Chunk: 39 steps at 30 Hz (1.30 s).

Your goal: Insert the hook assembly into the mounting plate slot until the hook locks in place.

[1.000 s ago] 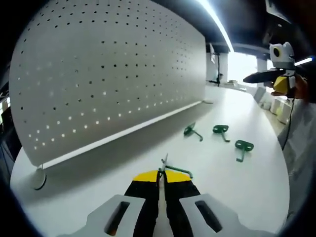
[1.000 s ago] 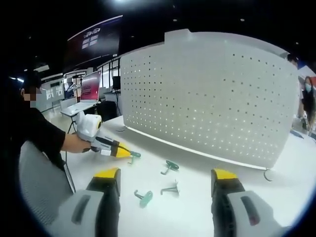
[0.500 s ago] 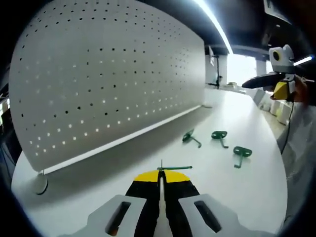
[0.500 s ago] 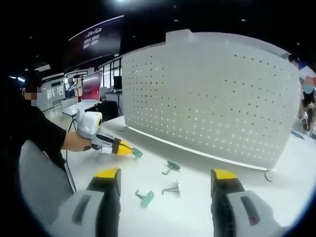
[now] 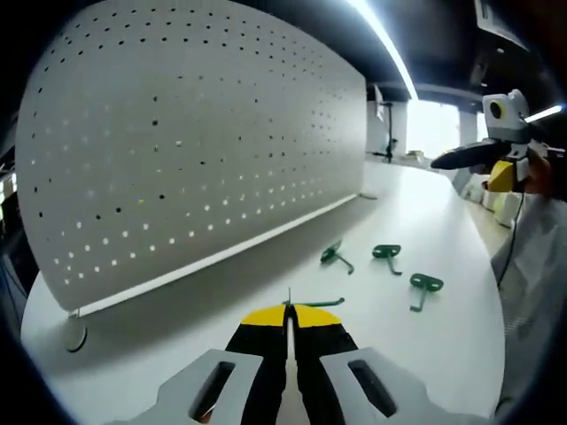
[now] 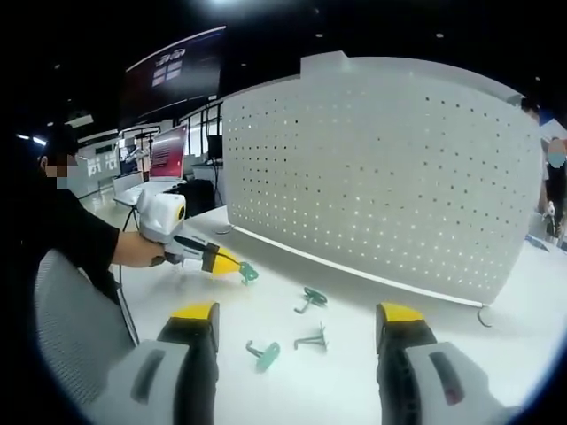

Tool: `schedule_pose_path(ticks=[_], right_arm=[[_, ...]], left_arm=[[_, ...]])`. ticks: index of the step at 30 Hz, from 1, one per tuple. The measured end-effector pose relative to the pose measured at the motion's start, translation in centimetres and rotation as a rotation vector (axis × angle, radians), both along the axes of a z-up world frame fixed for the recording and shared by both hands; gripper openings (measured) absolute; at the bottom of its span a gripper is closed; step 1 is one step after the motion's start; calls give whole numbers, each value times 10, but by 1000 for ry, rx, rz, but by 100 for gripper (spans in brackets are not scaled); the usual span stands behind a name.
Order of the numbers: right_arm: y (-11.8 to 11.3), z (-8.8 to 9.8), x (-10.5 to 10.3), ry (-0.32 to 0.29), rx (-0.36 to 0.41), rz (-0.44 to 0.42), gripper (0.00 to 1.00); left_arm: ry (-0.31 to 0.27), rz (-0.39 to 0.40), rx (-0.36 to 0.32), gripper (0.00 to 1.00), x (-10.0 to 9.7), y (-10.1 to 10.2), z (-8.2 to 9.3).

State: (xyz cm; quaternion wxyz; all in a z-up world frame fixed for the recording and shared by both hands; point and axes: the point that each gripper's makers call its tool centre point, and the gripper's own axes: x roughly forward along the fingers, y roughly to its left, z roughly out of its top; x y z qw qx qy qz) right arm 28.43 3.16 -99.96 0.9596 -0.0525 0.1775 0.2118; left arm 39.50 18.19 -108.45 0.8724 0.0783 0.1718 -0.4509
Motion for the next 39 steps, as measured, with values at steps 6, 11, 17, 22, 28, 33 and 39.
schedule_pose_path(ticks=[6, 11, 17, 22, 28, 33, 39], right_arm=[[5, 4, -1, -15, 6, 23, 65], [11, 5, -4, -14, 13, 54, 56], [16, 8, -7, -24, 14, 83, 45], [23, 11, -10, -50, 2, 120, 38], [28, 11, -11, -59, -24, 149, 35], [34, 11, -14, -87, -68, 185, 31], [39, 10, -16, -113, -134, 219, 28]], left_arm=[[-11, -13, -15, 1, -4, -8, 16], [-31, -38, -36, 1, -13, -22, 35], [-47, -67, -45, 1, -26, -38, 54], [-31, -79, -44, 1, -38, -46, 62], [-11, -83, -59, 1, -52, -50, 71], [20, -90, -66, 1, -62, -55, 74], [54, -103, -82, 1, -75, -61, 78]])
